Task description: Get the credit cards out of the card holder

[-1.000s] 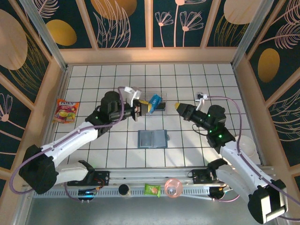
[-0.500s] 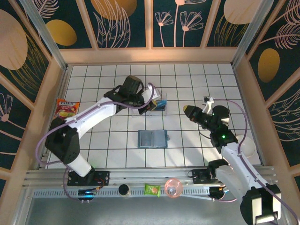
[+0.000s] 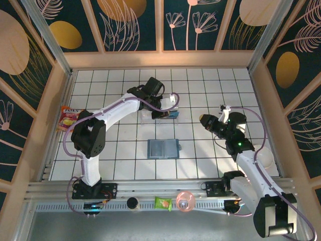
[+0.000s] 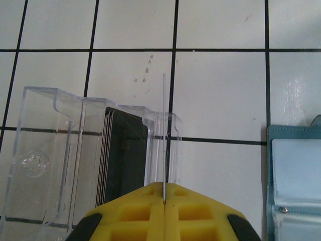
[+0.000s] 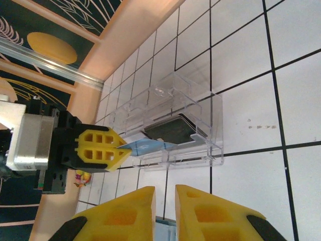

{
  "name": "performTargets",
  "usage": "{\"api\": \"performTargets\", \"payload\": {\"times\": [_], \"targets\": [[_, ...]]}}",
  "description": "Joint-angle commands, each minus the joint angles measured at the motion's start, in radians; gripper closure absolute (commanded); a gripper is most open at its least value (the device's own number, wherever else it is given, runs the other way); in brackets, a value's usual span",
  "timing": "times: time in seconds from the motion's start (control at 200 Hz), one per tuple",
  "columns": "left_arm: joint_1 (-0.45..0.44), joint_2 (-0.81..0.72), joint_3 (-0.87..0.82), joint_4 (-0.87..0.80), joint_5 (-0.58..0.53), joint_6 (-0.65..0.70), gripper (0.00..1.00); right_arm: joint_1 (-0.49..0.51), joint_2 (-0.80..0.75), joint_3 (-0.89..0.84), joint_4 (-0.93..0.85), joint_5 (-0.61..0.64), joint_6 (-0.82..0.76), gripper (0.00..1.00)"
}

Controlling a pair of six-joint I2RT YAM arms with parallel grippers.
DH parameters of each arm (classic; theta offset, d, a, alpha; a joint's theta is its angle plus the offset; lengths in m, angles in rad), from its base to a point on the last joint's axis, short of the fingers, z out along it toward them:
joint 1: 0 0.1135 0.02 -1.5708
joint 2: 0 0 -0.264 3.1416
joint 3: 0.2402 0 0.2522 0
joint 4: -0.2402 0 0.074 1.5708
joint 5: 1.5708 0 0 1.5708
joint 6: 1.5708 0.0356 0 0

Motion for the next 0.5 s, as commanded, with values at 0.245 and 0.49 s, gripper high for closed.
{"api": "performTargets", "payload": {"times": [0.245,0.49], "targets": [[-0.004,0.034,-0.029,0.046,0.025,0.017,1.0,-0.011,0.047,0.02,0.007,-0.005,-0.037,0.82],[-0.003,0.064,-0.015,0.032,0.032,0.011,1.0,-0.017,0.059,0.014,0.021,-0.011,-0.036,0.82]]}}
